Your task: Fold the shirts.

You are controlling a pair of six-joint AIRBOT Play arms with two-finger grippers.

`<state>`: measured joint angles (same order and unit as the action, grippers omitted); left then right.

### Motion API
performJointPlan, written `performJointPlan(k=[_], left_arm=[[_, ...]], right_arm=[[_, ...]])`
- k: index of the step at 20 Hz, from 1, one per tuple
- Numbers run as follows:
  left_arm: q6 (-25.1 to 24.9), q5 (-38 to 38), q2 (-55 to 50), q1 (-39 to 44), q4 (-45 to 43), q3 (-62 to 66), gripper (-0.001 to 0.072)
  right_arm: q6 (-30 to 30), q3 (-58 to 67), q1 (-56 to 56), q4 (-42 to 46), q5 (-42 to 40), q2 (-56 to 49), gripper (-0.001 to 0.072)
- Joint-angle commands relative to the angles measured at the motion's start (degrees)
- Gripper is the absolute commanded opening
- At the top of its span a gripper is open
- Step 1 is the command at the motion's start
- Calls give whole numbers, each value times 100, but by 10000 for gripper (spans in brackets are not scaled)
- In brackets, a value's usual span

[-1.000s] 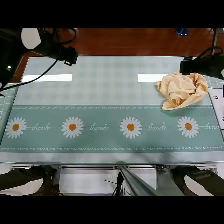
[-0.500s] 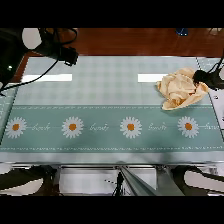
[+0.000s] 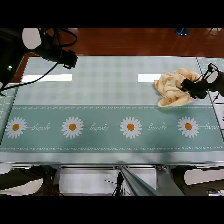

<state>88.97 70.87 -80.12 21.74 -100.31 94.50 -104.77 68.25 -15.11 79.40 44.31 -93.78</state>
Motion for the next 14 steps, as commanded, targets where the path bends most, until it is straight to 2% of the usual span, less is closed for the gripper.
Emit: performJointPlan(k=[1, 3, 7, 11, 14], left_arm=[[4, 42, 35, 7, -2, 9, 551], [4, 37, 175, 13, -2, 11, 551], [7, 33, 778, 13, -2, 11, 551], [92, 55, 1626, 24, 39, 11, 551], [396, 363, 2164, 24, 299, 9, 551]], right_arm=[[1224, 87, 173, -1530, 190, -114, 36], [1910, 341, 173, -1989, 509, 291, 31], [3064, 970, 177, -2835, 1091, 1884, 30], [3211, 1174, 177, -3644, 1143, 3624, 30], [3132, 1174, 179, -3751, 1679, 4599, 30]])
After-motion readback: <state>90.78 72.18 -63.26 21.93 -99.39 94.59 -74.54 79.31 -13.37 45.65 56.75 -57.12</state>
